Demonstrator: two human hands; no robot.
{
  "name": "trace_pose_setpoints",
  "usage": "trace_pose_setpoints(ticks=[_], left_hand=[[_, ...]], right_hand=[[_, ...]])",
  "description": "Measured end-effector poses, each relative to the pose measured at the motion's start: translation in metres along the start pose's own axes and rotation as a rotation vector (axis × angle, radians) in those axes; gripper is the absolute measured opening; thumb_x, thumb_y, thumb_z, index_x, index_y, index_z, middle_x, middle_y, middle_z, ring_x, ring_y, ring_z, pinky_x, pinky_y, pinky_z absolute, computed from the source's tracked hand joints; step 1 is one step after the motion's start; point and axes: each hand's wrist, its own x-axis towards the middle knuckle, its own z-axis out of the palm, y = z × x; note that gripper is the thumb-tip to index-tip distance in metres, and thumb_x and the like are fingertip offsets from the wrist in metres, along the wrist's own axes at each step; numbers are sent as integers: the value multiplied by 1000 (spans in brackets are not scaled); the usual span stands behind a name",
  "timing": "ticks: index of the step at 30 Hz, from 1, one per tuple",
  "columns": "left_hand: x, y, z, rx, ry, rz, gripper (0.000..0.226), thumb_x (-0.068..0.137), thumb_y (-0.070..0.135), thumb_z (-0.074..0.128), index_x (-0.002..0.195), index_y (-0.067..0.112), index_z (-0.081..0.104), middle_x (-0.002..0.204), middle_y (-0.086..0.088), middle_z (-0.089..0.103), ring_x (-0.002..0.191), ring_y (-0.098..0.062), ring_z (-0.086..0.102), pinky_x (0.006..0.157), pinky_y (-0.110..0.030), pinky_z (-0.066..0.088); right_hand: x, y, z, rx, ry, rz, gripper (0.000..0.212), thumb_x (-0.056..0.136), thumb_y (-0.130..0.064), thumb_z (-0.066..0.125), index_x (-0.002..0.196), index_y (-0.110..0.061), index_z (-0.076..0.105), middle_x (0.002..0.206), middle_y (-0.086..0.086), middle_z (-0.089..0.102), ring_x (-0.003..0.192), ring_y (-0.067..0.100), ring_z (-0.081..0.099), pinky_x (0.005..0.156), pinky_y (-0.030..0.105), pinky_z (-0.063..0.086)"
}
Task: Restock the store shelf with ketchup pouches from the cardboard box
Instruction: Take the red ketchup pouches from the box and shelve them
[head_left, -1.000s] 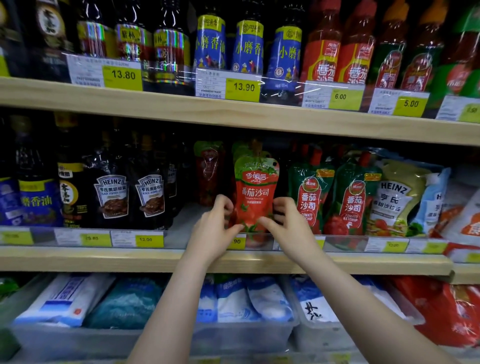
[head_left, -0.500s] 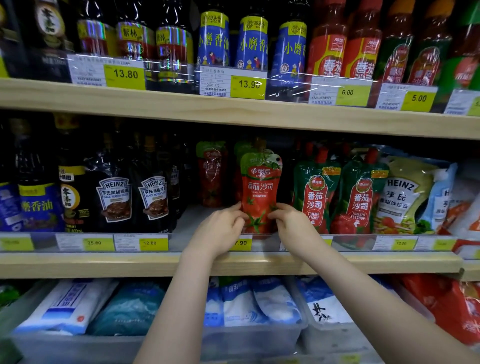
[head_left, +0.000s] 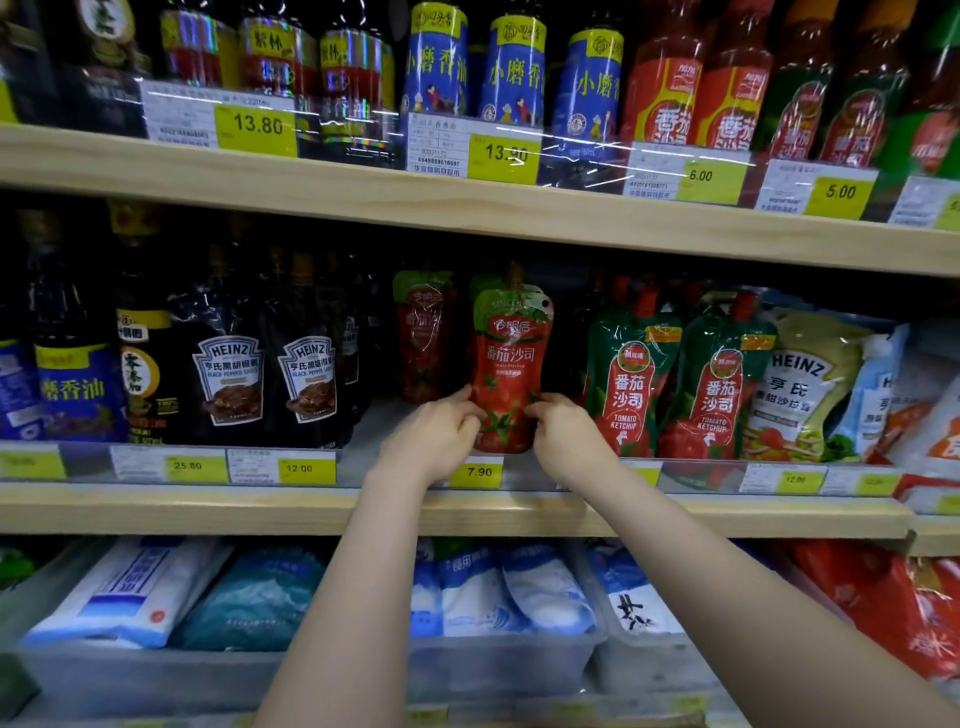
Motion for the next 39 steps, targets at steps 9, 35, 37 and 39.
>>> trace_pose_setpoints(ticks=[9,35,37,39], left_hand=[[-74,-5,9,138,324,227,37,82,14,50,118,12,60,119,-7,64,110,-26,58,94,-38,39],[-271,-73,196,219,-748,141,67,79,54,57,137,28,36,142,4,39,132,-15,32,111,-32,22],[-270,-75,198,238,-779,118,69,76,53,61,136,27,38,139,4,42,130,-16,36,109,-33,26],[-269,-74,199,255,-784,101,71,75,53,62,136,26,38,139,3,42,129,-17,36,109,-35,26]], right_hand=[[-93,17,-3,184,24,-285,35,91,-11,49,125,-13,54,141,2,41,129,13,39,98,6,19],[-263,143,234,406,-853,346,42,88,-20,58,127,-9,50,126,9,59,116,20,55,100,35,43],[-262,141,241,461,-870,393,41,89,-13,57,128,-5,49,126,14,58,115,24,56,100,36,44],[-258,139,245,491,-854,448,41,89,-10,56,129,-3,47,128,16,56,117,26,54,101,35,42]])
